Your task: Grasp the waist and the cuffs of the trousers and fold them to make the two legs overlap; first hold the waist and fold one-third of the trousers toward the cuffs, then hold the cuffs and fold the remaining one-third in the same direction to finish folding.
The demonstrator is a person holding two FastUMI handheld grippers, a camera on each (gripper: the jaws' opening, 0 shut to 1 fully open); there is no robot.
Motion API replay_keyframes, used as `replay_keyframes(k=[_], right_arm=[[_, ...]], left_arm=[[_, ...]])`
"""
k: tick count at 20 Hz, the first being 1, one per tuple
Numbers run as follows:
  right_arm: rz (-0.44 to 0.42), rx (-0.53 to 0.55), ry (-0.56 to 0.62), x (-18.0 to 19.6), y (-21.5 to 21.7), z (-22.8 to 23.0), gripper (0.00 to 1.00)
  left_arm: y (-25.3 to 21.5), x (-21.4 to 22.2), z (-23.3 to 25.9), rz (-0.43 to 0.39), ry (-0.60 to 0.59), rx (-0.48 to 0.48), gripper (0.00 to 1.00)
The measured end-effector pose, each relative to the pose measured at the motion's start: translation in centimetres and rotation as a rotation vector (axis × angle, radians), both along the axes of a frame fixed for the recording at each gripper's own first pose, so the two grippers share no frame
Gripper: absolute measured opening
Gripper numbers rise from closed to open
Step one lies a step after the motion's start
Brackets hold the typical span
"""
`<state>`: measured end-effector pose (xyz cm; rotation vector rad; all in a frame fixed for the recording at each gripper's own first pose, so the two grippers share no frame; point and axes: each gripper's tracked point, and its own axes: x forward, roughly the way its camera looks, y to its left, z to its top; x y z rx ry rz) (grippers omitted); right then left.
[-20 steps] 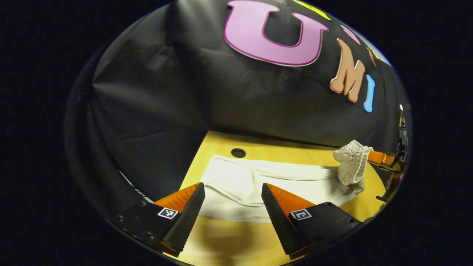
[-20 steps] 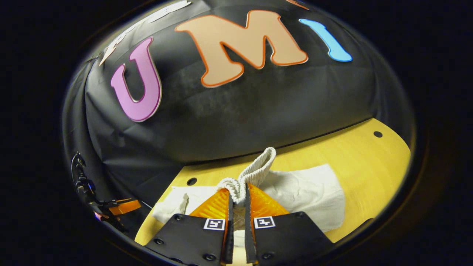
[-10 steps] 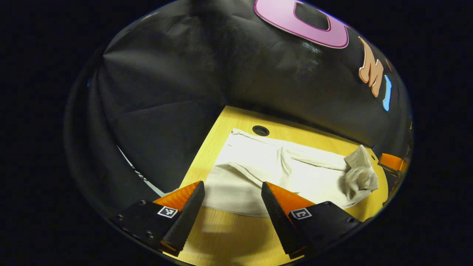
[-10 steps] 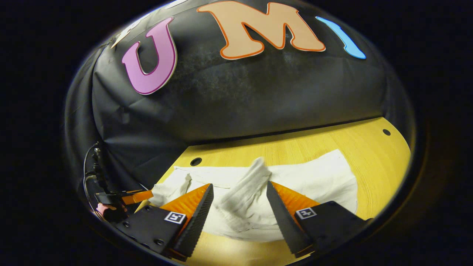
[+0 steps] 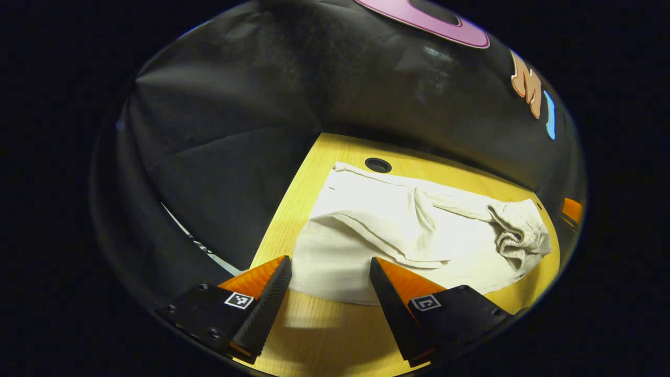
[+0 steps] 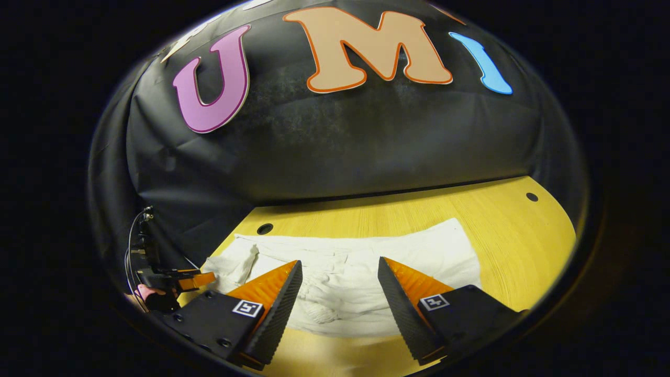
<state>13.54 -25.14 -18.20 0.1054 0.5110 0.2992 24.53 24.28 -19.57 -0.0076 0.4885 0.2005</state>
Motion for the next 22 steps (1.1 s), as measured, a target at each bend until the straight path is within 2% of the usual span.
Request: replay_keyframes(k=[4, 6, 9, 11, 12, 15, 19, 22], right_arm=[[-0.013, 0.004, 0.006, -0.7, -0.4, 0.2, 0.93], [-0.016, 0.008, 0.008, -1.0, -0.5, 0.4, 0.93], [-0.007, -0.013, 0.002, -1.8, -0.8, 0.8, 0.93], [-0.01, -0.031, -0.009, -2.3, -1.4, 1.3, 0.93], [-0.014, -0.034, -0.014, -2.7, -1.6, 1.6, 0.93], [-0.031, -0.042, -0.018, -3.5, -2.6, 2.1, 0.93], [-0.059, -0.06, -0.027, -5.0, -4.9, 2.9, 0.93], [-0.07, -0.063, -0.033, -5.5, -6.3, 3.6, 0.93]], left_arm=[[1.0, -0.2, -0.3, 0.021, 0.02, 0.047, 0.89], [1.1, 0.2, -0.1, 0.025, 0.014, 0.055, 0.71], [-0.5, 0.6, -0.1, 0.012, -0.011, -0.004, 0.24], [-1.1, 0.7, -0.2, 0.004, -0.023, -0.034, 0.04], [-1.6, 0.8, -0.2, -0.007, -0.028, -0.056, 0.02], [-4.8, 0.8, -0.4, -0.045, -0.027, -0.217, 0.0], [-6.7, 0.6, 0.5, -0.031, -0.064, -0.326, 0.0], [-8.9, 0.4, 2.8, -0.036, -0.119, -0.368, 0.0]])
